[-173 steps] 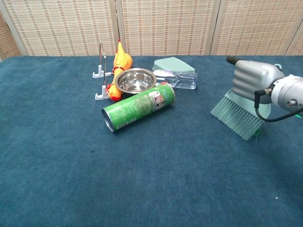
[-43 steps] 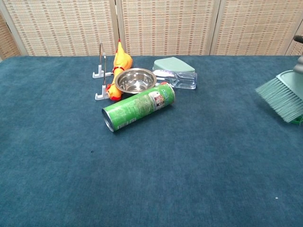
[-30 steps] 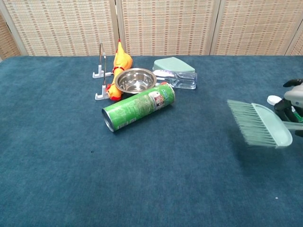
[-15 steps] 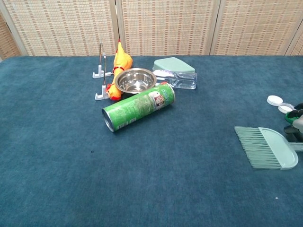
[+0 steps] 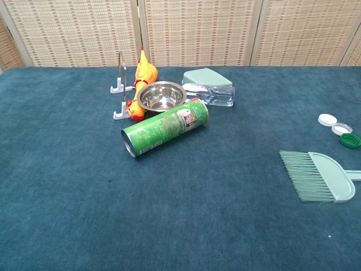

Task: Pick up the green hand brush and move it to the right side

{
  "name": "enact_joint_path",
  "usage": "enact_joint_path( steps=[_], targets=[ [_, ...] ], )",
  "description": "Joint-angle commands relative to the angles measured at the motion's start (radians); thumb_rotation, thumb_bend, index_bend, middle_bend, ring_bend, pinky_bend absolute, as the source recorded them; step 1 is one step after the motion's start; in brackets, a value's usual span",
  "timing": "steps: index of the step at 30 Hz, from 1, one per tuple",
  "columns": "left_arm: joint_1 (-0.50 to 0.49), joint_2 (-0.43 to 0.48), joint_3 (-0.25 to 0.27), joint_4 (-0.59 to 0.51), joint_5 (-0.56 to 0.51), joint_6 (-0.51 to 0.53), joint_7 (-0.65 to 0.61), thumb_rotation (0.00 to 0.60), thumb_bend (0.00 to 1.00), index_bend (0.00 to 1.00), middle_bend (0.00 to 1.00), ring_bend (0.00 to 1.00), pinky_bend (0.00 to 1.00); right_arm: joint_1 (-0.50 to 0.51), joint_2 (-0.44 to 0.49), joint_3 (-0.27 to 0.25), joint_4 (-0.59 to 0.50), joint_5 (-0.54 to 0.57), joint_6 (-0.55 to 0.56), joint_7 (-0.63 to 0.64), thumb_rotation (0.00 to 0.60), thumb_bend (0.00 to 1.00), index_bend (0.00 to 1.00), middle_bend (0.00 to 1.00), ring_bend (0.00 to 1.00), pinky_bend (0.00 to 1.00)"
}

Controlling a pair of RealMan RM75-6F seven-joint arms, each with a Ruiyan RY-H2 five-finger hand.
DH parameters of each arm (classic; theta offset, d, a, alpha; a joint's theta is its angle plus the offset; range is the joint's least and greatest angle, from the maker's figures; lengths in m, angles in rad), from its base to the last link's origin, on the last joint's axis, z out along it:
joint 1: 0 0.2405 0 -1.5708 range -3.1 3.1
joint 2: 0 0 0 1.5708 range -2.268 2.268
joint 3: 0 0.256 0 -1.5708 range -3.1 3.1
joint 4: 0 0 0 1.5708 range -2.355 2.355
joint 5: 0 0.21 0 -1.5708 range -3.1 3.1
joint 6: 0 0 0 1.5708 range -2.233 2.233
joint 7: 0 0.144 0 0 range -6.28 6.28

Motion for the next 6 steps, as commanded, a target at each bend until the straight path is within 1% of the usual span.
enact_joint_path(
  steps=[1, 2, 4, 6],
  targets=[
    [0.0, -0.024, -0.016, 0.034, 0.005, 0.023, -0.006, 0.6, 0.45, 0.0, 0.0, 0.0, 0.05, -0.082, -0.056, -0.009, 0.082, -0.063, 0.064, 0.074, 0.6, 0.16, 0.0, 0.0, 0.0, 0.0],
    [-0.001, -0.028, -0.017, 0.041, 0.005, 0.024, -0.005, 0.6, 0.45, 0.0, 0.0, 0.0, 0.05, -0.08, -0.054, -0.014, 0.093, -0.071, 0.049, 0.082, 0.6, 0.16, 0.0, 0.0, 0.0, 0.0],
    [-0.002, -0.031, -0.014, 0.046, 0.003, 0.017, -0.002, 0.6, 0.45, 0.0, 0.0, 0.0, 0.05, -0.082, -0.063, 0.0, 0.106, -0.079, 0.053, 0.104, 0.6, 0.16, 0.0, 0.0, 0.0, 0.0],
    [0.0, -0.03, -0.011, 0.04, -0.004, 0.008, 0.011, 0.6, 0.45, 0.0, 0.0, 0.0, 0.05, -0.085, -0.069, 0.002, 0.118, -0.095, 0.056, 0.109, 0.6, 0.16, 0.0, 0.0, 0.0, 0.0]
  ],
)
